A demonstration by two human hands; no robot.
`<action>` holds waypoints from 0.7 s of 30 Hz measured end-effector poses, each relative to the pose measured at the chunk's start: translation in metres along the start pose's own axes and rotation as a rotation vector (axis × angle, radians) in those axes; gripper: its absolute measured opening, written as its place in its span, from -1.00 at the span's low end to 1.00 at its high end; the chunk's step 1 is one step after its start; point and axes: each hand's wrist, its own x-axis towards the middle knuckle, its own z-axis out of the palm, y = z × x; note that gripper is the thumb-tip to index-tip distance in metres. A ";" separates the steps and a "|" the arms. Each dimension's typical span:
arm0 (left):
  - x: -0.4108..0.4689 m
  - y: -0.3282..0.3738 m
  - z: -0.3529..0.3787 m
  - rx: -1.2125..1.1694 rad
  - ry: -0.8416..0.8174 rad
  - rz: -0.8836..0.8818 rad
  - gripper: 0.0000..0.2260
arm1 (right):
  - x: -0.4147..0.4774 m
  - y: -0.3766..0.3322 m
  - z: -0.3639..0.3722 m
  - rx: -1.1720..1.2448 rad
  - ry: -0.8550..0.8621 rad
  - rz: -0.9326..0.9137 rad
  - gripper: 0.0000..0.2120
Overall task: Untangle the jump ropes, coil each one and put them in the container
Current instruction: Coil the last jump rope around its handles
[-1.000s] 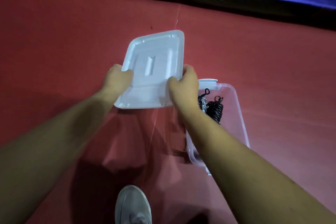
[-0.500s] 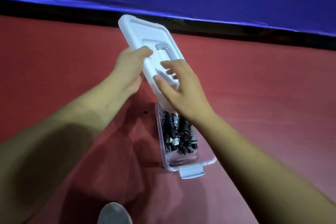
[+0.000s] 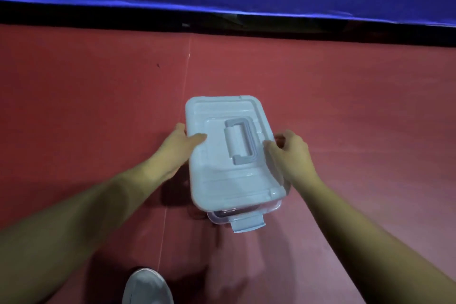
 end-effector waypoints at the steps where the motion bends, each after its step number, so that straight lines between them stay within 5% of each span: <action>1: 0.003 -0.010 0.002 0.188 0.003 0.004 -0.75 | -0.004 0.008 0.001 -0.061 0.005 -0.009 -0.84; 4: 0.003 -0.031 0.007 0.558 -0.084 -0.029 -0.70 | -0.013 0.031 0.009 -0.218 0.038 -0.029 -0.81; 8: 0.000 -0.045 0.012 0.786 -0.124 0.001 -0.77 | -0.016 0.049 0.025 -0.344 -0.001 -0.053 -0.86; 12: 0.006 -0.050 0.016 0.995 -0.100 0.070 -0.62 | -0.015 0.060 0.039 -0.409 -0.024 -0.033 -0.90; 21: 0.033 -0.068 0.024 0.697 -0.082 -0.097 -0.61 | 0.004 0.078 0.055 -0.283 -0.063 -0.013 -0.79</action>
